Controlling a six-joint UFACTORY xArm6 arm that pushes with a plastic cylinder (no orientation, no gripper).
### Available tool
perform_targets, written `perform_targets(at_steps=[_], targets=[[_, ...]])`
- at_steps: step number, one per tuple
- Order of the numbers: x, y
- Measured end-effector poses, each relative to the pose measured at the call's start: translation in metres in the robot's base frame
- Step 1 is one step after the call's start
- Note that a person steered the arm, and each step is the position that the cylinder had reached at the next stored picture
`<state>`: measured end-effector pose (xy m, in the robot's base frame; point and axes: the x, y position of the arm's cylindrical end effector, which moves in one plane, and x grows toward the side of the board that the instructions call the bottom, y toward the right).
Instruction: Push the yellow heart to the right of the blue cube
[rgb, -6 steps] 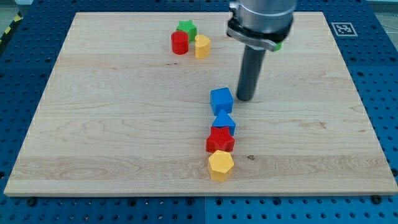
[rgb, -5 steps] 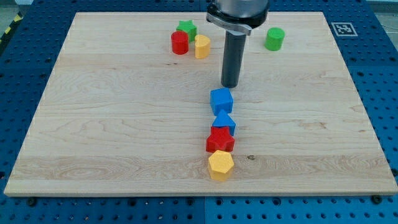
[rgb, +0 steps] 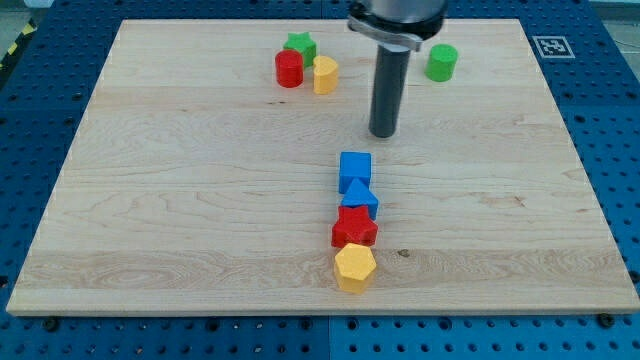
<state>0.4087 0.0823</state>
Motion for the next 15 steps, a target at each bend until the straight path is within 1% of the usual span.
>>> perform_targets(at_steps=[1, 3, 4, 6, 7, 8, 9, 10, 12, 13, 14, 15], targets=[[0.000, 0.032], [-0.004, 0.042], [-0.026, 0.061], [-0.028, 0.064], [-0.048, 0.046], [-0.060, 0.014], [-0.085, -0.029], [-0.106, -0.037], [-0.124, -0.040], [-0.132, -0.052], [-0.132, -0.083], [-0.132, -0.093]])
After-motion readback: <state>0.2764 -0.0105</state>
